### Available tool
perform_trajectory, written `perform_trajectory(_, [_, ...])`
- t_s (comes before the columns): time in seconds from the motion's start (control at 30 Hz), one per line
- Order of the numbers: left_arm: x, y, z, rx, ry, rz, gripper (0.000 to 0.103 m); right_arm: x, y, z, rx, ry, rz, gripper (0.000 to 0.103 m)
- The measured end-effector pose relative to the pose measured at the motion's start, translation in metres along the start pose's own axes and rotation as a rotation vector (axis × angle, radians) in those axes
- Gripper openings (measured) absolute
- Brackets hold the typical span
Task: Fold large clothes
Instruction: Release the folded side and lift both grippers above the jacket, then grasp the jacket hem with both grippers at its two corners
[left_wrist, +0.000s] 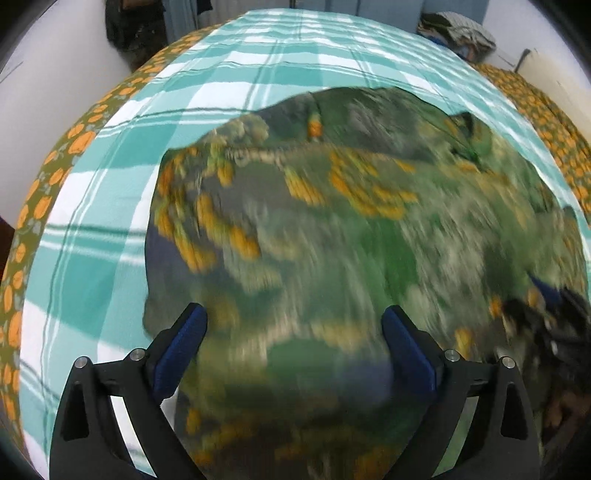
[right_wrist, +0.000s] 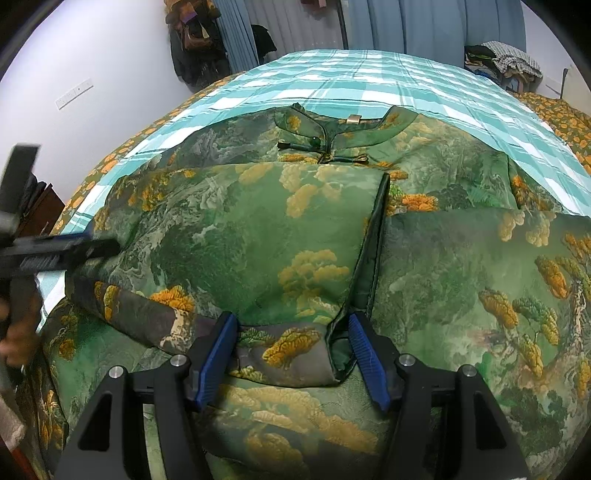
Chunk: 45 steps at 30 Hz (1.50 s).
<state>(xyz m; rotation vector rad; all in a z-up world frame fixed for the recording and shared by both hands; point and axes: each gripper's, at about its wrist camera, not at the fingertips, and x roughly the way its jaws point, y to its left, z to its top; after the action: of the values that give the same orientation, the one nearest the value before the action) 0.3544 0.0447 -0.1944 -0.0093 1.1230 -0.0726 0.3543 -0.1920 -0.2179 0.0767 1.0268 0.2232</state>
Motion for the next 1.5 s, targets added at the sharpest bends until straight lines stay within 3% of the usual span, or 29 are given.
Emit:
perform_trajectory(0.17, [-0.047, -0.007, -0.032, 0.011, -0.035, -0.085, 0.096, -0.026, -0.004, -0.002, 0.041, -0.043, 0.032, 0.064])
perform_trajectory(0.47, [-0.111, 0.005, -0.094, 0.034, -0.101, -0.064, 0.096, -0.105, -0.020, -0.047, 0.023, -0.097, 0.011, 0.065])
perform_trajectory(0.57, [-0.120, 0.019, -0.115, 0.036, -0.092, -0.031, 0.096, -0.129, -0.032, -0.069, 0.006, -0.069, -0.002, 0.067])
perform_trajectory(0.63, [-0.123, 0.030, -0.126, 0.035, -0.082, -0.014, 0.096, -0.148, -0.044, -0.088, -0.004, -0.047, -0.038, 0.075])
perform_trajectory(0.9, [-0.117, 0.075, -0.166, -0.027, 0.019, -0.037, 0.096, -0.208, -0.100, -0.139, 0.063, -0.014, -0.158, 0.075])
perform_trajectory(1.03, [-0.112, 0.083, -0.180, -0.055, 0.065, -0.100, 0.096, -0.221, -0.129, -0.163, 0.146, 0.045, -0.150, 0.075])
perform_trajectory(1.2, [-0.104, 0.077, -0.200, -0.034, 0.114, -0.196, 0.096, -0.226, -0.142, -0.191, 0.135, 0.169, -0.120, 0.075])
perform_trajectory(1.37, [-0.093, 0.064, -0.214, 0.008, 0.164, -0.220, 0.096, -0.216, -0.141, -0.217, 0.115, 0.291, -0.068, 0.075])
perform_trajectory(1.5, [-0.092, 0.058, -0.219, 0.020, 0.170, -0.227, 0.096, -0.206, -0.146, -0.232, 0.175, 0.328, 0.015, 0.075])
